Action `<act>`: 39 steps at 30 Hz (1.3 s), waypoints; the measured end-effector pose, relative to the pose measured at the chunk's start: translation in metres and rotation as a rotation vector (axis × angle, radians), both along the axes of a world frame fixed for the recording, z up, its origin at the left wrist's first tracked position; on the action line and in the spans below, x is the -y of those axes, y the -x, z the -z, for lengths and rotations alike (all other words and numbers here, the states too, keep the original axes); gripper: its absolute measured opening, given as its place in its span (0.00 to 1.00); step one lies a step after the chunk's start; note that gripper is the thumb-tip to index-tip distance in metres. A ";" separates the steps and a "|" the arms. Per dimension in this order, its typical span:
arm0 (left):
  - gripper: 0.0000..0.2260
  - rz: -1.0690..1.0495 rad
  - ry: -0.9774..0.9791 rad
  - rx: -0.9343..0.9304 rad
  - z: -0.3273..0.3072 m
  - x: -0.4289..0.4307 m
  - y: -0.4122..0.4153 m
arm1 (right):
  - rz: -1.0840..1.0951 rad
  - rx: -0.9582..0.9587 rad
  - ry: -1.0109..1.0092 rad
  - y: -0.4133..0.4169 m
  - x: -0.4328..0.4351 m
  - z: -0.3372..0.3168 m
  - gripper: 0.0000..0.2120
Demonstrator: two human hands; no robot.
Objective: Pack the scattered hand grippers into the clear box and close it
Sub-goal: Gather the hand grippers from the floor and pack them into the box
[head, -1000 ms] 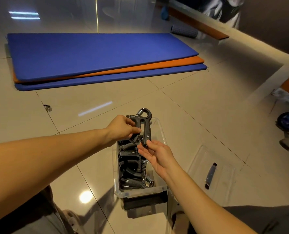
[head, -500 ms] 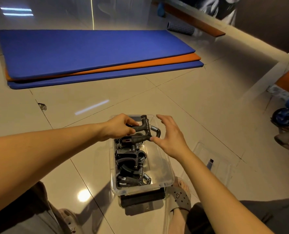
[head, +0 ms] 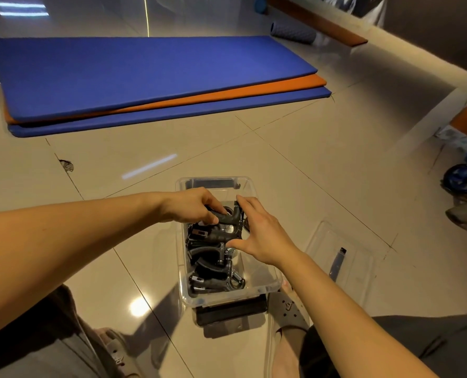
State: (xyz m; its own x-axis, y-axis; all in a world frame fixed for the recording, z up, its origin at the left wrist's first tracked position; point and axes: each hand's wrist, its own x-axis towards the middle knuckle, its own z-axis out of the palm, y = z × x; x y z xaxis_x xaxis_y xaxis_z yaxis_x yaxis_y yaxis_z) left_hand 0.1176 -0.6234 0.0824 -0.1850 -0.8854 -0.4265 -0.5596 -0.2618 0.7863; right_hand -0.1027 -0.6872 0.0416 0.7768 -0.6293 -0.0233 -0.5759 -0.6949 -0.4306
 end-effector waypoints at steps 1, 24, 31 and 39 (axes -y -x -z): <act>0.11 0.003 -0.011 0.000 0.001 0.000 0.000 | 0.000 0.000 0.004 0.000 0.000 0.001 0.50; 0.68 0.197 0.005 0.823 0.080 -0.038 -0.033 | 0.037 -0.383 -0.372 0.001 -0.007 0.104 0.47; 0.68 0.178 0.010 0.762 0.083 -0.038 -0.033 | 0.053 -0.400 -0.376 -0.001 -0.007 0.118 0.35; 0.68 0.168 -0.011 0.760 0.079 -0.037 -0.030 | 0.112 -0.394 -0.461 -0.004 -0.006 0.123 0.41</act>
State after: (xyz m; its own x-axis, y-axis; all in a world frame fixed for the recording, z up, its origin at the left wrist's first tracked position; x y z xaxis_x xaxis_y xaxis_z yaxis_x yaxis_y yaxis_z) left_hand 0.1475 -0.5859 0.0037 0.0300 -0.8662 -0.4988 -0.9769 -0.1311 0.1688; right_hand -0.0992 -0.6812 -0.0814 0.5840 -0.5634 -0.5844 -0.8117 -0.4136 -0.4124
